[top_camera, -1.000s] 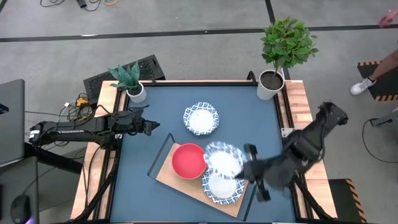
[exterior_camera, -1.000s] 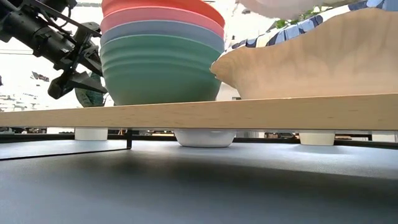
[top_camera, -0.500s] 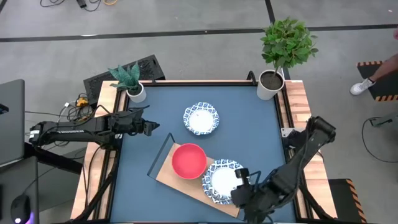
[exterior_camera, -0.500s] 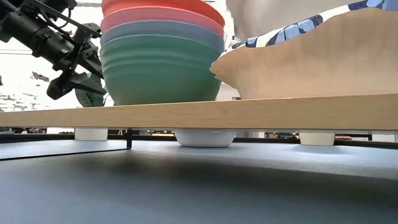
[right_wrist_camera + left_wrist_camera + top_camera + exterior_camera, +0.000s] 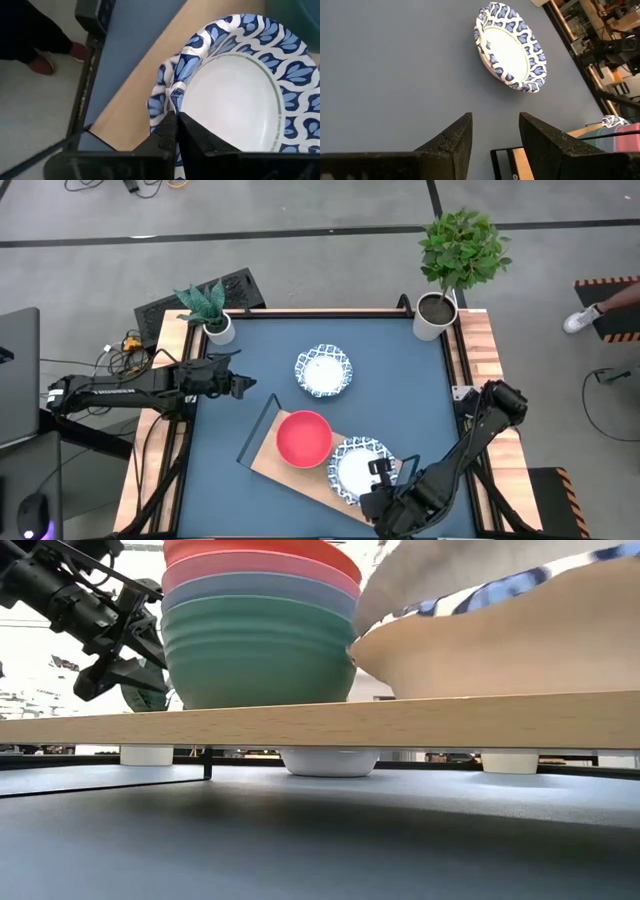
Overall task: Place and stack bowls onto a shelf
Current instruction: Stack the white bowl on top of the other white bowl on the shelf, then stack the white bowl on top of the other white bowls on the shelf
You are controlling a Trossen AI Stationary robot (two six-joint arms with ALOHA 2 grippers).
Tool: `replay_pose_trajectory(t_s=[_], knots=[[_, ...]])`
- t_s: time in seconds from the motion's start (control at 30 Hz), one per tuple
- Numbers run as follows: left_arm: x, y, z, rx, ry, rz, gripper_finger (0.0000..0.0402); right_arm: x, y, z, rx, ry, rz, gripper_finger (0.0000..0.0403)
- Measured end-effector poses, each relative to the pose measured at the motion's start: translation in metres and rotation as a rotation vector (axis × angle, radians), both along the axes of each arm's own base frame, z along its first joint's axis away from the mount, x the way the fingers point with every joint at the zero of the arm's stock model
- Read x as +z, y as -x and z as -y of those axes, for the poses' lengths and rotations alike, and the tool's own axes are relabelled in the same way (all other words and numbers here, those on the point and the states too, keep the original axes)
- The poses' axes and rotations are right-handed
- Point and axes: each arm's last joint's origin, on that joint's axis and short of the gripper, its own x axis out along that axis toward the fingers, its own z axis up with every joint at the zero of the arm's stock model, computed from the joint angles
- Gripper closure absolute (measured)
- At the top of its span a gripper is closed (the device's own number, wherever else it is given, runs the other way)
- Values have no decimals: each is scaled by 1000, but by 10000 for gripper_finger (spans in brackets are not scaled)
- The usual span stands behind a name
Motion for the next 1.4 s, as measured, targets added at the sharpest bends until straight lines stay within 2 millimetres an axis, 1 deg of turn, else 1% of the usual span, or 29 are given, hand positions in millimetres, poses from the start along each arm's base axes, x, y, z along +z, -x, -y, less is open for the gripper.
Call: replay_pose_trajectory(t_s=[0.27,0.5,0.6,0.7,0.8,0.87,0.97,1.1,1.17,1.27,1.4], knots=[[-1,0,0,-11,-12,-17,255,9,-3,5,-4,-55,15,313],[-1,0,0,-11,-12,-17,255,12,-7,8,-2,-111,-20,231],[-1,0,0,-11,-11,-14,255,27,-11,10,2,-125,-6,210],[-1,0,0,-11,-11,-14,255,52,-8,21,15,-50,-6,207],[-1,0,0,-12,-10,-14,255,79,-4,39,12,60,1,213],[-1,0,0,-17,-6,-12,255,96,4,52,14,146,14,219],[-1,0,1,-30,1,-12,255,116,9,76,3,229,65,226],[-1,0,1,-34,4,-13,255,135,15,115,-24,270,94,230],[-1,0,1,-34,3,-12,255,140,15,136,-40,287,95,230],[-1,0,1,-33,2,-16,255,142,12,166,-49,314,103,229],[-1,0,1,-35,-2,-21,255,129,-2,204,-8,275,128,230]])
